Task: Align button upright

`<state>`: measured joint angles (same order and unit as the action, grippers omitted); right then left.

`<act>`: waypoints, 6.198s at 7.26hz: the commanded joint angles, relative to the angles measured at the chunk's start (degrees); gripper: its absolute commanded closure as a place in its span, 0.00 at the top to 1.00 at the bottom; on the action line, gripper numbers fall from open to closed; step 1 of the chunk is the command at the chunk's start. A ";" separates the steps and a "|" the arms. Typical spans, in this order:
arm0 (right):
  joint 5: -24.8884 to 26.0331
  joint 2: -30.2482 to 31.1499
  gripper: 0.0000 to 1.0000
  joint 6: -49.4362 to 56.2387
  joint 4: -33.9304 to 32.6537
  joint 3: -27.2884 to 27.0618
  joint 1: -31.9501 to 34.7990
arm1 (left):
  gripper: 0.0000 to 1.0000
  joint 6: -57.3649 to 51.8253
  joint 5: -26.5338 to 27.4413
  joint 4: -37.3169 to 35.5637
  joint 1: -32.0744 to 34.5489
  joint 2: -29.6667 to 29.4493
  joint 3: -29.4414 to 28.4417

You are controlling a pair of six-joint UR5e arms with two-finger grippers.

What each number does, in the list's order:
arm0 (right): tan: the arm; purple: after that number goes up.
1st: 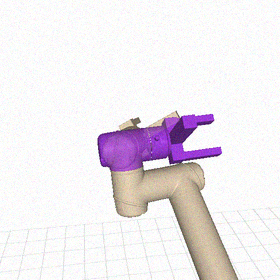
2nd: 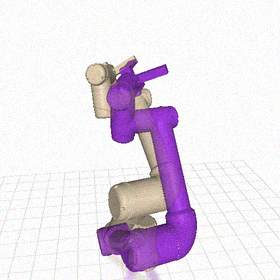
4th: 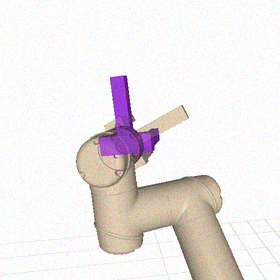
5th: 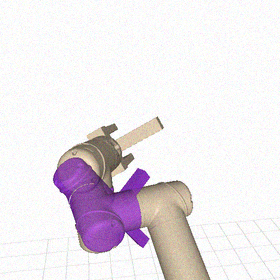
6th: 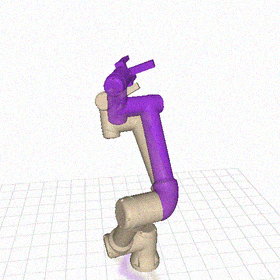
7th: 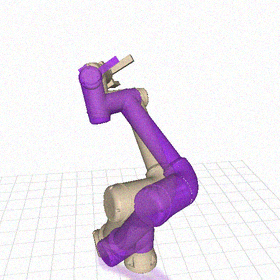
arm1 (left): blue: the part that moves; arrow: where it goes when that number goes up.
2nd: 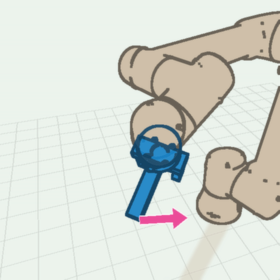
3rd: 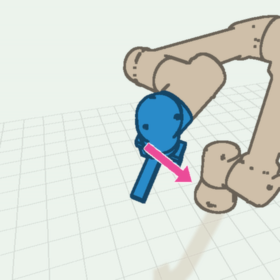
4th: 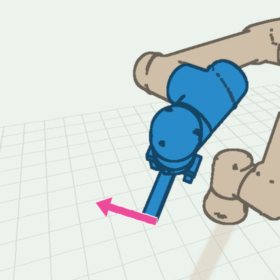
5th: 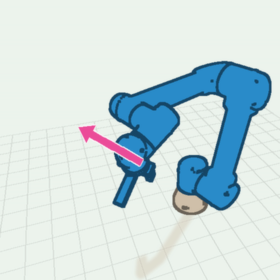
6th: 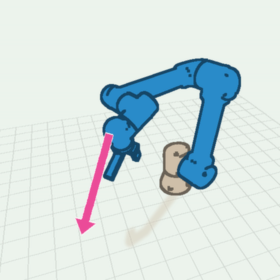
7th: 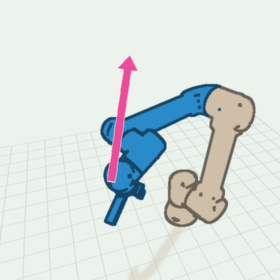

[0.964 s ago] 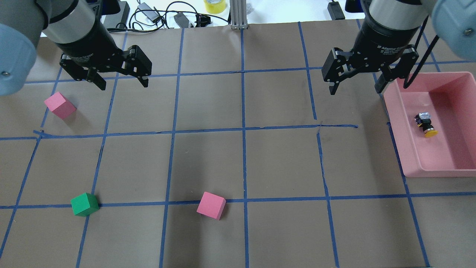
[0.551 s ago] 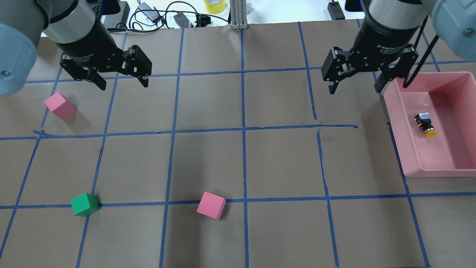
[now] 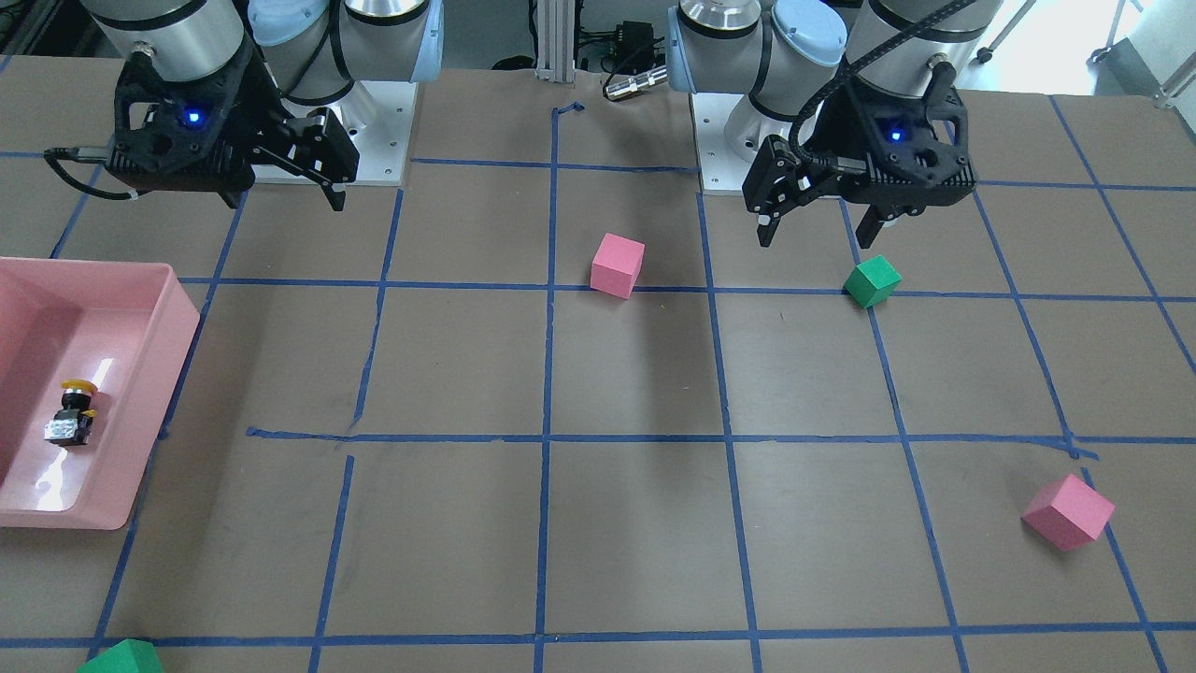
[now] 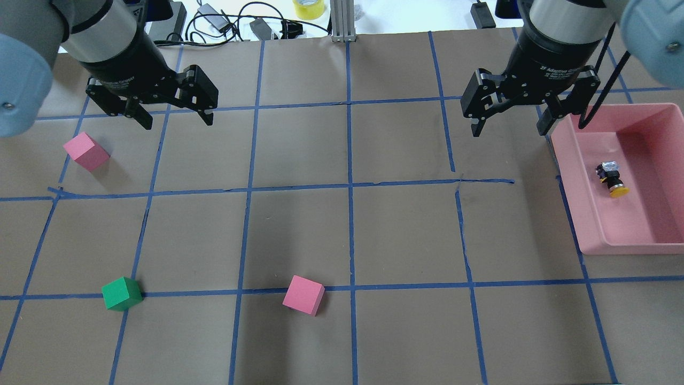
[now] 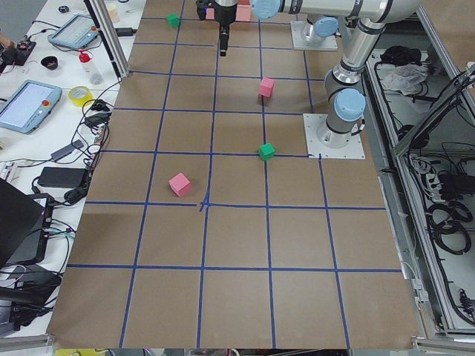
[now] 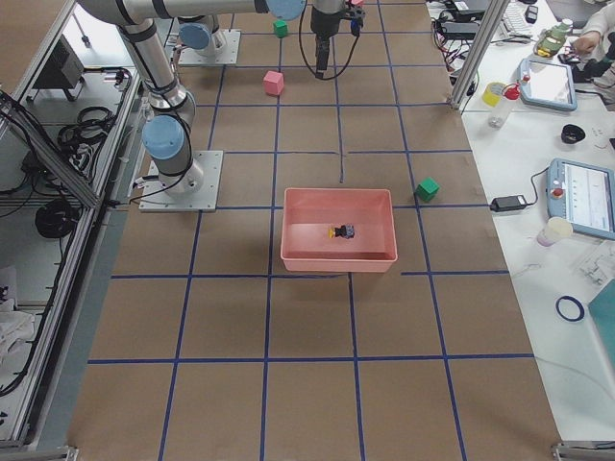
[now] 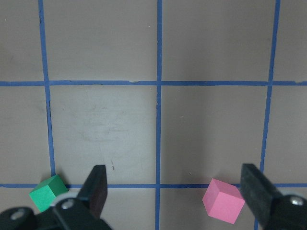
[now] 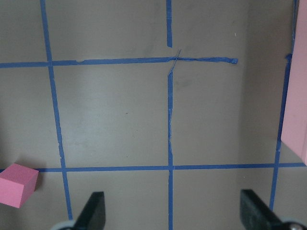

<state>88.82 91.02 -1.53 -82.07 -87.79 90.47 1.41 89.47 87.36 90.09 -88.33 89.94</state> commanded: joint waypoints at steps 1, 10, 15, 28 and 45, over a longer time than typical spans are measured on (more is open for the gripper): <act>0.56 -0.05 1.00 0.04 -0.02 -0.37 -0.03 | 1.00 0.00 0.00 0.00 0.00 -0.09 0.06; 0.73 -6.88 1.00 34.54 -7.11 -1.16 -28.65 | 1.00 0.00 0.00 0.00 0.00 -0.09 -0.03; 2.58 -17.17 1.00 36.34 -29.97 -9.93 -31.05 | 1.00 0.00 0.00 0.00 0.00 -0.09 -0.11; 7.06 -26.59 0.37 34.40 -40.72 -14.87 -33.60 | 1.00 0.00 0.09 0.00 -0.18 0.00 0.06; 5.66 -21.99 0.00 2.73 -25.83 0.69 4.14 | 1.00 0.00 0.09 0.00 -0.18 0.09 0.23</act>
<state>94.77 72.11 8.61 -104.40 -87.21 87.90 1.41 89.56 87.36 89.87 -88.26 90.17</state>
